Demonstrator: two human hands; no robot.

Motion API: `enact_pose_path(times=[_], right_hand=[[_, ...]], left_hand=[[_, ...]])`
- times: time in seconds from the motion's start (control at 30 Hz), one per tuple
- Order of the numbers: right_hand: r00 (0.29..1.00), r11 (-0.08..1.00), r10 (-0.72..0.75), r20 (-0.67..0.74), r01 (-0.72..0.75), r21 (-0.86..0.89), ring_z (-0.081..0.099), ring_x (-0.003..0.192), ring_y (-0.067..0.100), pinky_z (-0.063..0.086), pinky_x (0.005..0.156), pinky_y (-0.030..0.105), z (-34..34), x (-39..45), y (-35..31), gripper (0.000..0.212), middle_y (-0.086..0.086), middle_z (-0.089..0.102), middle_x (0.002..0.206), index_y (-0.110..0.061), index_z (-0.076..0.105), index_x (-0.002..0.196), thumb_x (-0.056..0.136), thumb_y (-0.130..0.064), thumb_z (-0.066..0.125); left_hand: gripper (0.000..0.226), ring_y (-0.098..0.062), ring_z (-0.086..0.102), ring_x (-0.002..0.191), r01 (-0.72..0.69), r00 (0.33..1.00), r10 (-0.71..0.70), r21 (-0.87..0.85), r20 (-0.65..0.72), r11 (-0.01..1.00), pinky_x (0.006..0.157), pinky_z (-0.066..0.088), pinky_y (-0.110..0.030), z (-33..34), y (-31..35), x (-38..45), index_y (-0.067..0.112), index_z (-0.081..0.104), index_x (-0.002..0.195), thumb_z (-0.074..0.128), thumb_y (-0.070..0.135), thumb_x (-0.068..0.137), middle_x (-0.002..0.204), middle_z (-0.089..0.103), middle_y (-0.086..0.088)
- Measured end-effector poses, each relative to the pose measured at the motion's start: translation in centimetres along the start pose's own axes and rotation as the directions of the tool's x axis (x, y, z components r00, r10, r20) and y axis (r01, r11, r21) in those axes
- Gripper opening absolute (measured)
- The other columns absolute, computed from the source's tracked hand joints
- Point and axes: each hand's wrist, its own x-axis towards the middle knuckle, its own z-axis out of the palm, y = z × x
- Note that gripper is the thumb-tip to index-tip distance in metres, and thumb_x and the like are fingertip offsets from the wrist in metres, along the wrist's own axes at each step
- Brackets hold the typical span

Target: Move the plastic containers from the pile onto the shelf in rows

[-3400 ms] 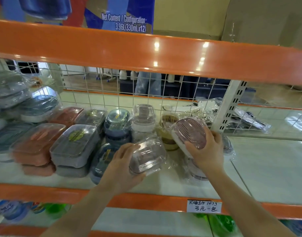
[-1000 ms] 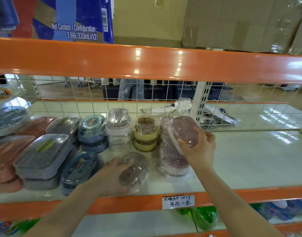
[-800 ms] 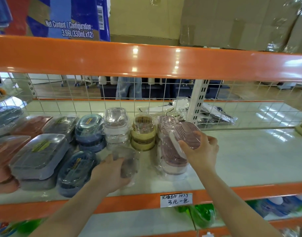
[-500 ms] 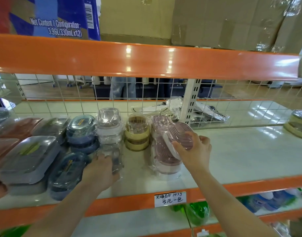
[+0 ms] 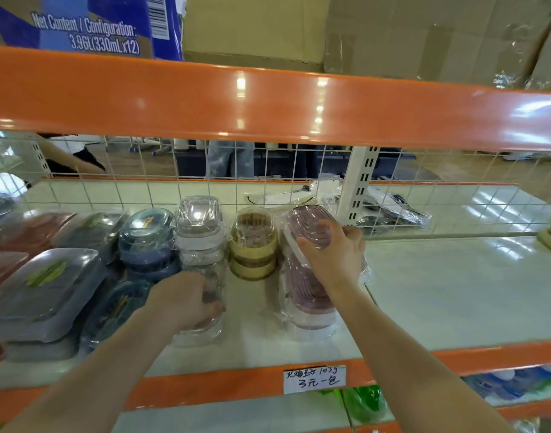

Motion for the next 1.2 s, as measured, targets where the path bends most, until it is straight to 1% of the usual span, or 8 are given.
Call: enact_pose_path(times=[0.2, 0.37, 0.5, 0.77, 0.9, 0.97, 1.07, 1.2], right_hand=[[0.997, 1.0, 0.006, 0.079, -0.006, -0.002, 0.031, 0.129, 0.027, 0.037, 0.101, 0.037, 0.5, 1.9, 0.0, 0.056, 0.008, 0.032, 0.138, -0.025, 0.049, 0.131, 0.08, -0.038, 0.069], [0.993, 1.0, 0.01, 0.115, -0.013, 0.023, 0.037, 0.126, 0.025, 0.04, 0.102, 0.04, 0.7, 2.2, 0.0, 0.059, 0.006, 0.032, 0.137, -0.025, 0.048, 0.13, 0.078, -0.039, 0.071], [0.978, 0.988, -0.11, 0.18, 0.087, 0.129, 0.042, 0.119, 0.017, 0.04, 0.096, 0.03, 0.0, 1.8, -0.6, 0.062, -0.002, 0.036, 0.129, -0.027, 0.047, 0.131, 0.076, -0.037, 0.074], [0.889, 0.936, -0.321, 0.327, 0.245, 0.253, 0.045, 0.111, 0.012, 0.042, 0.101, 0.036, -1.3, -0.6, -0.2, 0.083, -0.01, 0.037, 0.123, -0.027, 0.038, 0.139, 0.068, -0.025, 0.082], [0.813, 0.897, -0.423, 0.399, 0.316, 0.308, 0.042, 0.117, 0.009, 0.038, 0.098, 0.028, -2.1, -1.7, -0.3, 0.093, -0.012, 0.038, 0.124, -0.034, 0.031, 0.14, 0.064, -0.02, 0.084], [0.78, 0.88, -0.459, 0.426, 0.334, 0.337, 0.043, 0.118, 0.007, 0.038, 0.1, 0.029, -2.3, -2.4, -0.5, 0.096, -0.019, 0.038, 0.124, -0.038, 0.028, 0.138, 0.062, -0.022, 0.085], [0.762, 0.859, -0.487, 0.426, 0.332, 0.388, 0.041, 0.125, 0.005, 0.038, 0.105, 0.031, -2.5, -2.9, -0.8, 0.097, -0.022, 0.038, 0.129, -0.035, 0.031, 0.14, 0.058, -0.031, 0.082], [0.764, 0.867, -0.467, 0.444, 0.3, 0.397, 0.038, 0.128, -0.001, 0.033, 0.108, 0.026, -3.3, -2.6, -0.4, 0.09, -0.026, 0.037, 0.131, -0.042, 0.03, 0.136, 0.062, -0.03, 0.08]], left_hand=[[0.033, -0.016, 0.063, 0.086, 0.048, 0.984, -0.046, 0.012, -0.17, 0.999, 0.062, 0.039, -0.026, 0.7, 0.6, -0.1, 0.022, 0.064, 0.083, 0.05, 0.05, 0.088, 0.083, 0.062, 0.006], [0.029, -0.015, 0.062, 0.092, 0.073, 0.991, -0.077, -0.038, -0.109, 0.997, 0.075, 0.05, -0.029, 0.3, 0.0, 0.7, 0.023, 0.064, 0.085, 0.051, 0.049, 0.089, 0.094, 0.064, 0.006], [0.023, -0.015, 0.056, 0.085, 0.083, 0.99, -0.102, -0.183, -0.1, 0.98, 0.078, 0.049, -0.03, -0.3, 0.1, 1.0, 0.023, 0.06, 0.078, 0.051, 0.04, 0.091, 0.092, 0.061, 0.005], [0.025, -0.012, 0.058, 0.086, -0.129, 0.841, -0.243, -0.615, -0.484, 0.778, 0.067, 0.042, -0.026, -2.7, 3.3, -0.5, 0.015, 0.064, 0.109, 0.052, 0.031, 0.094, 0.099, 0.065, 0.003], [0.051, -0.015, 0.055, 0.102, -0.132, 0.93, -0.182, -0.751, -0.321, 0.646, 0.086, 0.041, -0.026, -4.3, 4.1, 0.2, 0.008, 0.054, 0.13, 0.048, 0.043, 0.093, 0.117, 0.062, -0.005], [0.059, -0.023, 0.06, 0.099, -0.061, 0.988, -0.087, -0.834, -0.129, 0.548, 0.089, 0.043, -0.034, -4.9, 4.0, 0.6, 0.009, 0.058, 0.12, 0.043, 0.056, 0.087, 0.103, 0.064, -0.004], [0.031, -0.018, 0.062, 0.077, 0.042, 0.995, 0.068, -0.912, 0.076, 0.408, 0.079, 0.045, -0.033, -5.3, 3.7, 0.7, 0.017, 0.062, 0.101, 0.051, 0.044, 0.09, 0.082, 0.068, 0.002], [0.022, -0.027, 0.064, 0.077, 0.075, 0.997, 0.008, -0.957, 0.081, 0.28, 0.075, 0.048, -0.035, -4.7, 4.0, 1.4, 0.013, 0.058, 0.1, 0.064, 0.028, 0.086, 0.078, 0.071, -0.004]])
